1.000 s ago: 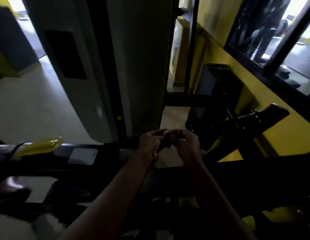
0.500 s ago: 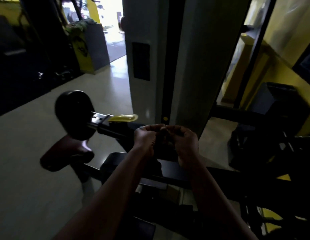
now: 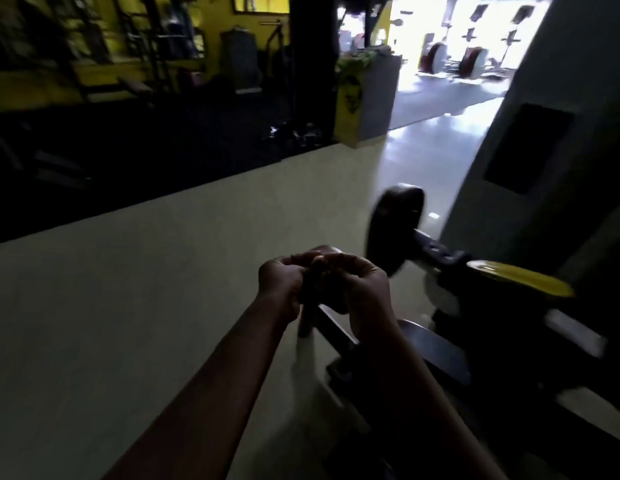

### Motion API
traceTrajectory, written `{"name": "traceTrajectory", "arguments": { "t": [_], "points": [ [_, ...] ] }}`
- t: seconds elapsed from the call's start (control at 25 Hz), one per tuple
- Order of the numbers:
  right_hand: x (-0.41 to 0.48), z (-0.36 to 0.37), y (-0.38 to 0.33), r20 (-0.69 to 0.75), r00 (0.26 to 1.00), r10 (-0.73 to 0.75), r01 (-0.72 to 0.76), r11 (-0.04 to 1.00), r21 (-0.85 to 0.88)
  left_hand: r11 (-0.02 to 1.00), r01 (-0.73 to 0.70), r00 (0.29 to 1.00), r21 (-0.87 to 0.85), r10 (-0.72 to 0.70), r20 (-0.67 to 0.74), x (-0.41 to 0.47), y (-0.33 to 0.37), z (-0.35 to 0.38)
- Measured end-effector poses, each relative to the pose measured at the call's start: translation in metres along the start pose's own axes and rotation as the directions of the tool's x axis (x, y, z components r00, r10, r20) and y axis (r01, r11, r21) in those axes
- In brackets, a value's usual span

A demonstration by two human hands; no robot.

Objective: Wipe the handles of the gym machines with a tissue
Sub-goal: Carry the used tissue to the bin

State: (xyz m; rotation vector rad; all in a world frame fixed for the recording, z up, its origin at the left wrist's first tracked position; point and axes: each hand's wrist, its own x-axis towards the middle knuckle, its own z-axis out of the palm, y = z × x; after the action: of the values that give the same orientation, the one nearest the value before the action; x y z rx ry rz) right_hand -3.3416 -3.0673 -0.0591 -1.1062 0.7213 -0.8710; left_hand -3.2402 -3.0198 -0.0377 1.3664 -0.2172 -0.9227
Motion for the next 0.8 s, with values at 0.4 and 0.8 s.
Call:
{"name": "traceTrajectory", "arguments": {
  "t": [0.4,0.8],
  "points": [
    [0.116,0.304,0.090,0.311,0.944,0.107,-0.057,0.984,-0.167,0.983,-0.086,0.943,-0.162,0.028,-0.331,0.153,0.120,-0.267],
    [0.242,0.541,0.163,0.614,0.750,0.247,-0.145,0.967,-0.211,0.939,-0.227,0.781,-0.259,0.017,-0.624,0.288,0.215,-0.445]
  ]
}}
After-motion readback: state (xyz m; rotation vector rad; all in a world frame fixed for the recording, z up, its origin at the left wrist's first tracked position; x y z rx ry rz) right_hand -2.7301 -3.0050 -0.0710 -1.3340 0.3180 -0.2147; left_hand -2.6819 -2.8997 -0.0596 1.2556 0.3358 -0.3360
